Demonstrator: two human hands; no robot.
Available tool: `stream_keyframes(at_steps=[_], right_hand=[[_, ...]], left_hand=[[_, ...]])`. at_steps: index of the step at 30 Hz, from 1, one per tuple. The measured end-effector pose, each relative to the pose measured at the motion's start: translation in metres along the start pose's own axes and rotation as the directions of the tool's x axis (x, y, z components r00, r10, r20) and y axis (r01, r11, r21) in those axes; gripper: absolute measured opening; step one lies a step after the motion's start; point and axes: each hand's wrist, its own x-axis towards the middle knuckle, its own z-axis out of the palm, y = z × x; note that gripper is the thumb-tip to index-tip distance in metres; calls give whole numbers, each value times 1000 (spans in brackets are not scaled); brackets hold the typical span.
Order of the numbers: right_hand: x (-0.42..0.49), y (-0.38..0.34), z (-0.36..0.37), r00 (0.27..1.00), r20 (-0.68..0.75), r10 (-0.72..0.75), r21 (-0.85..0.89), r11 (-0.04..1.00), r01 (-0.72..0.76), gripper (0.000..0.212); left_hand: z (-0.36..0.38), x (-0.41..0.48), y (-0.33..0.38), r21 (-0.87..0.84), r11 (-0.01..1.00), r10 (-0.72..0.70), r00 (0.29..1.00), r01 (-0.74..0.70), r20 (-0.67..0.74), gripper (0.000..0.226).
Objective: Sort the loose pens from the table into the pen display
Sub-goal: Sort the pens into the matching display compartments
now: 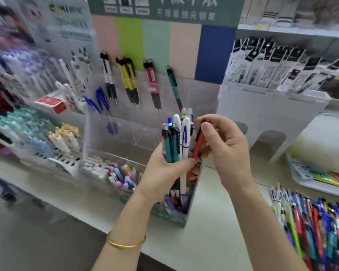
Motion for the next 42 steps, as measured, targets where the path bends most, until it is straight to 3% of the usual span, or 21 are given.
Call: stream_keyframes(at_steps=[3,7,12,19,28,37,42], right_hand=[[11,3,49,999,-18,-35,-164,986,32,12],[23,0,95,999,39,-19,-294,955,30,18],[32,-8,123,976,160,145,-336,938,-84,37],[44,1,155,968,170,185,-337,934,-119,18],[54,21,180,937,179,300,-378,900,-215,5],[50,26,195,956,138,259,-401,897,-185,8],[47,20,198,989,-74,128,-315,938,-145,13]], left_hand=[[-51,10,9,5,1000,-3,1000,3,18,34],[-105,25,13,29,999,-41,988,37,150,36],[-148,37,17,54,994,-106,955,95,279,36],[-189,44,16,29,986,-166,921,166,352,29],[-222,40,9,-61,965,-233,942,254,240,38],[-235,36,8,-16,977,-212,977,212,19,37],[-252,33,13,-17,978,-209,972,208,-108,22]])
